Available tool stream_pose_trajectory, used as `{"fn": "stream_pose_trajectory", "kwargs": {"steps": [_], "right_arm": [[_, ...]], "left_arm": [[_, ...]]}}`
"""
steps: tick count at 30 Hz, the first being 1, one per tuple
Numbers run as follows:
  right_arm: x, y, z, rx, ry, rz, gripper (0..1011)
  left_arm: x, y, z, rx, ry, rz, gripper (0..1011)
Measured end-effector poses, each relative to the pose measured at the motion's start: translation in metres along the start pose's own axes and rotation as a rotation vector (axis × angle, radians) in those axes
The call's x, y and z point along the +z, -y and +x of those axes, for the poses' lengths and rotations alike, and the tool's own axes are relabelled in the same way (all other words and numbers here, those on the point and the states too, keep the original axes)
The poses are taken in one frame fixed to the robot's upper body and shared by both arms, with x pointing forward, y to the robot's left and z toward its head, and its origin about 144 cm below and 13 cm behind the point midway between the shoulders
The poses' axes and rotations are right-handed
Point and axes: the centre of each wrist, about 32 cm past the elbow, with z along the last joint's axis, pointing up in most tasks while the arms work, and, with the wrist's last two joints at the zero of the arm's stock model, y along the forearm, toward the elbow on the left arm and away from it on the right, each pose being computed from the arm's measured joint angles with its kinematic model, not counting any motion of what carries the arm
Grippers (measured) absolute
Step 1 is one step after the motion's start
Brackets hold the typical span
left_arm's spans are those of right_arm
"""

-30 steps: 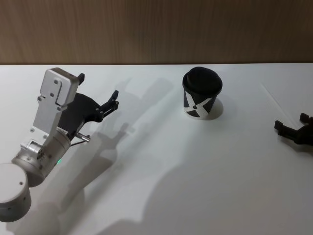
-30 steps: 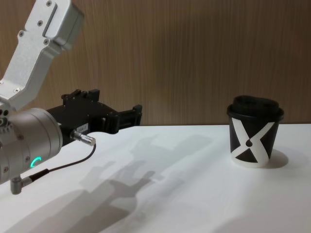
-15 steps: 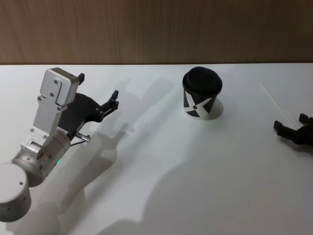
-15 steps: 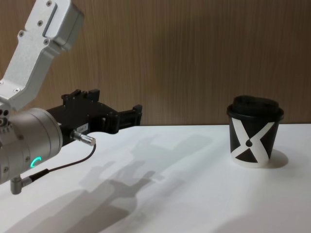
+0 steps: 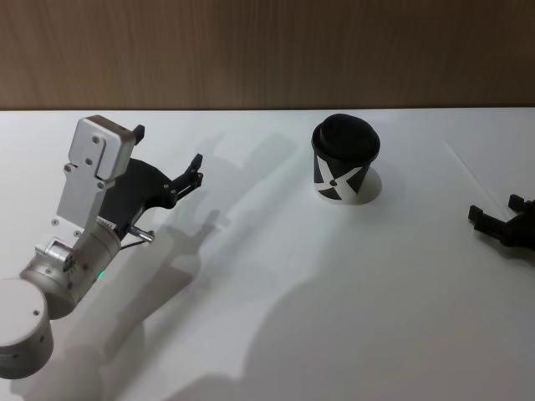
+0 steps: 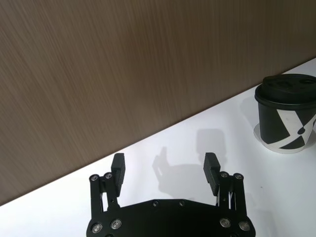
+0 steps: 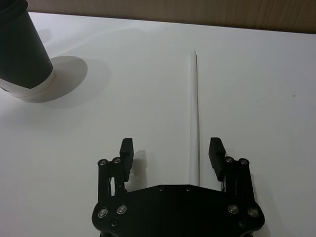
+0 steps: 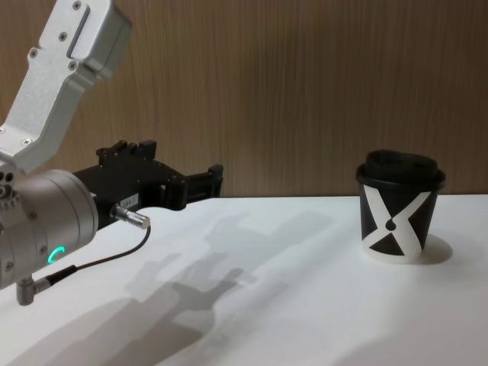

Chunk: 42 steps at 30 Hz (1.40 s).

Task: Pick up the straw with one hand, pass it to the other hand, and insert it into the cup.

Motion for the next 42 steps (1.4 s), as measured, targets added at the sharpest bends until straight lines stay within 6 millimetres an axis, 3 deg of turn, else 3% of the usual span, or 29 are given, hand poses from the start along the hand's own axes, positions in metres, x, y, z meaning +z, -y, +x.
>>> {"fn": "stream_pose_trajectory", "kwargs": {"steps": [6, 28, 34, 42], "right_arm": [[-0.0001, -0.0001, 0.0, 0.0, -0.001, 0.0, 810], [0.0001, -0.0002, 0.0, 0.0, -0.001, 0.0, 83], [0.0003, -0.0002, 0.0, 0.0, 0.0, 0.001, 5], [0.0021, 0.0009, -0.003, -0.01, 0.027, 0.022, 1]], "left_arm": [[0.0, 0.0, 0.0, 0.0, 0.0, 0.0, 1000], [0.0, 0.0, 0.0, 0.0, 0.0, 0.0, 1000], [0.0, 0.0, 0.0, 0.0, 0.0, 0.0, 1000], [0.0, 0.0, 0.0, 0.0, 0.0, 0.0, 1000]]}}
